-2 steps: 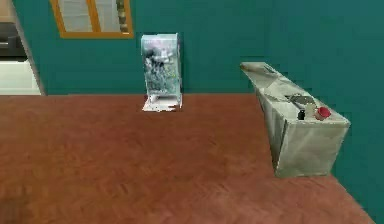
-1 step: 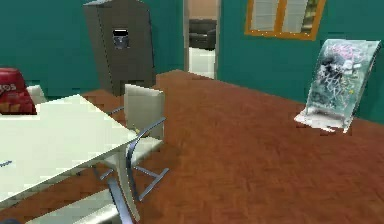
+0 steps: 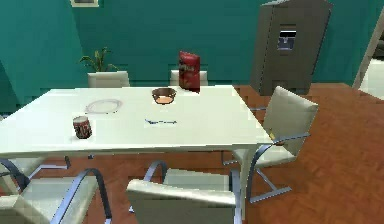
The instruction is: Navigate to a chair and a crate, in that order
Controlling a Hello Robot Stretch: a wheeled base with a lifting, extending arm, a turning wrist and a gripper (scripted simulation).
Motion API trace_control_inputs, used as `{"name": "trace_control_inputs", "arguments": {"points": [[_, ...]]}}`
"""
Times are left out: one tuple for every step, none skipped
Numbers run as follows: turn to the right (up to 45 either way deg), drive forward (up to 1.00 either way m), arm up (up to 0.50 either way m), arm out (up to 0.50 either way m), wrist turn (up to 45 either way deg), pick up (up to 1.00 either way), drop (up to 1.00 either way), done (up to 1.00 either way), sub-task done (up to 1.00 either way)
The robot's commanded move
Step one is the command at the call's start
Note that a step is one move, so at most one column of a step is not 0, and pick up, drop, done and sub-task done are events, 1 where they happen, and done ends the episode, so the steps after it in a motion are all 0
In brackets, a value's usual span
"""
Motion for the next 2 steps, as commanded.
{"name": "trace_control_inputs", "arguments": {"points": [[0.0, 0.00, 0.00, 0.00, 0.0, 0.00, 0.00, 0.00, 1.00], [45.0, 0.00, 0.00, 0.00, 0.0, 0.00, 0.00, 0.00, 0.00]]}}
